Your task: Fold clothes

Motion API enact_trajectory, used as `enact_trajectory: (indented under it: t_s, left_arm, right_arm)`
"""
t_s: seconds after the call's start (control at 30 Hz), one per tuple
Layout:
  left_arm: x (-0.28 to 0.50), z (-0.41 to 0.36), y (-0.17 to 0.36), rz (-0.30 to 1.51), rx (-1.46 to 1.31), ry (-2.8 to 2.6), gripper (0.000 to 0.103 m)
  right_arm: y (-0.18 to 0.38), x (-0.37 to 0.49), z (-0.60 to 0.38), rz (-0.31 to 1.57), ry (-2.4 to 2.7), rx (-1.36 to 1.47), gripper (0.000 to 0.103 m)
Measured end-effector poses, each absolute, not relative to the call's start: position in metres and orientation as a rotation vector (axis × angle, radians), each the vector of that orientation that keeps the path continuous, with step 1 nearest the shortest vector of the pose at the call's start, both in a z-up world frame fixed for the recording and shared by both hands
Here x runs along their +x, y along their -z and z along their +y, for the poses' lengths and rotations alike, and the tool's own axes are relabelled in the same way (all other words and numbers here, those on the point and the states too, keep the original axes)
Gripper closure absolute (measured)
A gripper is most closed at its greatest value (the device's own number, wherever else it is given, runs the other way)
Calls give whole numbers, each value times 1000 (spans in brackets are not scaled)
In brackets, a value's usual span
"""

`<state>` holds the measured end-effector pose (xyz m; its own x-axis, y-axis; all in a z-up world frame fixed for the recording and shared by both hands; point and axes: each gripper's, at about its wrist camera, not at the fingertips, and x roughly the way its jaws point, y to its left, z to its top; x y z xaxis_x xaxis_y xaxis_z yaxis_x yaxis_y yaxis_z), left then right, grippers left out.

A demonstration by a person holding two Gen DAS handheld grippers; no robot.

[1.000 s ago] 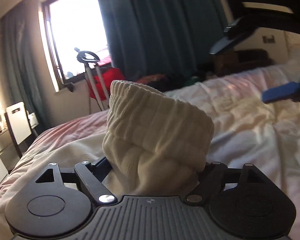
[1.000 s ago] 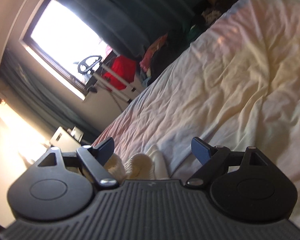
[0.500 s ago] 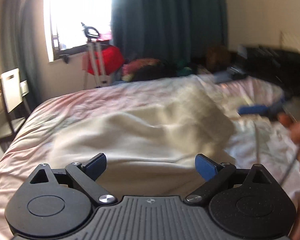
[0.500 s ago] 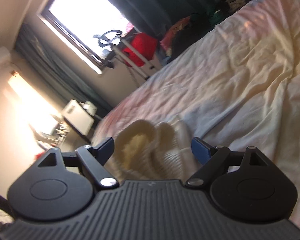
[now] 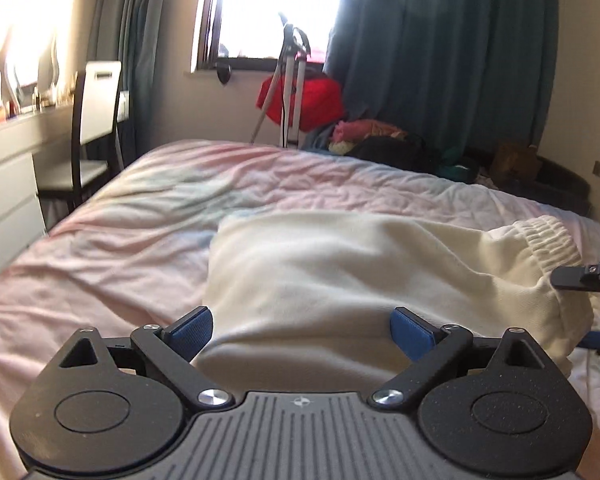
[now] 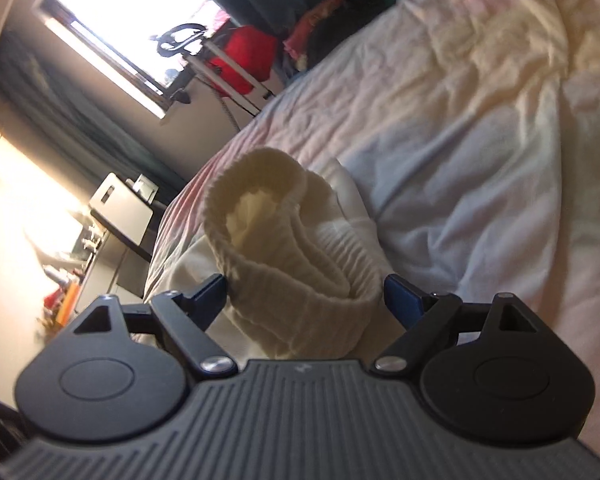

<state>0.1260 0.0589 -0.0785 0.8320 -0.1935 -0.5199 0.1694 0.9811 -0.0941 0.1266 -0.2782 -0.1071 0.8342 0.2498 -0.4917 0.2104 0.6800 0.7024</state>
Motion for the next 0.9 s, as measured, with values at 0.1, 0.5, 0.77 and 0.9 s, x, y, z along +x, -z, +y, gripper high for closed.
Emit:
enact_trajectory:
  t_s: [0.1,0.5,0.77,0.9]
  left_arm:
    - [130,59,83,573,-43,189,6]
    - [131,68,86,589,-54,179,6]
    - [110,75,69,469,-92,153,8]
    - [108,78,68,488,-116,158,7]
  right_arm:
    - [110,129,-271,598,-20,821,14]
    - [106,150,-230,559,26,572,28]
    - [64,126,-235,227,-32,524,56]
    - [72,138,-253,299,44,560,49]
